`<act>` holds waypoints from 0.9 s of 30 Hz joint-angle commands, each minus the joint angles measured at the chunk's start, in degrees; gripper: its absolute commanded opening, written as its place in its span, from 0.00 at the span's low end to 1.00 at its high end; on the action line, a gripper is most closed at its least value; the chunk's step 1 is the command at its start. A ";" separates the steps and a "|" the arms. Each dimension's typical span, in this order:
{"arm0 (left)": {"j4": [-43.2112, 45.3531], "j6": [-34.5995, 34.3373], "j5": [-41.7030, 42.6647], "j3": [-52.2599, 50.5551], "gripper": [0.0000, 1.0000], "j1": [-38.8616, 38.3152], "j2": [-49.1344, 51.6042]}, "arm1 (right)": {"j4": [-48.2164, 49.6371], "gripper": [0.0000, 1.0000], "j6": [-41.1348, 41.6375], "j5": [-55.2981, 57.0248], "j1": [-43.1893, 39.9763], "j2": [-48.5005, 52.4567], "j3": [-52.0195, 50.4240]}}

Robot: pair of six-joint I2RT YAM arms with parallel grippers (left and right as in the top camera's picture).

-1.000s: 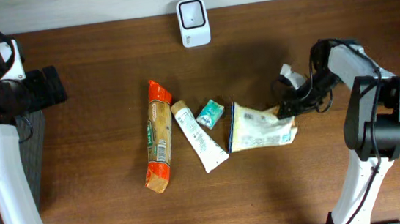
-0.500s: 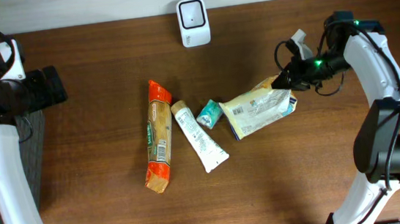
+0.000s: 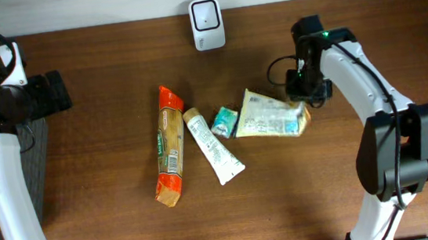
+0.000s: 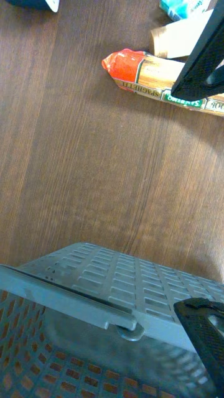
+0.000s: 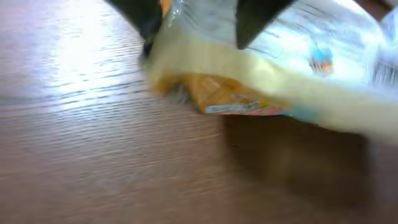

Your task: Scan the item barcode

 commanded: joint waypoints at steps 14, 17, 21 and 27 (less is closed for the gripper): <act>0.04 0.04 -0.44 0.52 0.99 0.24 -0.35 | 10.05 0.98 -22.91 -23.02 -9.16 -0.07 -17.53; 0.04 0.04 -0.42 0.52 0.99 0.24 -0.35 | 14.69 0.99 -23.96 -25.75 -8.09 -0.07 -20.41; 0.04 0.04 -0.44 0.52 0.99 0.24 -0.35 | 12.63 0.89 -23.91 -29.49 -8.28 -0.07 -17.64; 0.02 0.04 -0.42 0.52 0.99 0.24 -0.35 | -3.96 0.85 -2.86 -14.25 -8.22 -0.09 -8.74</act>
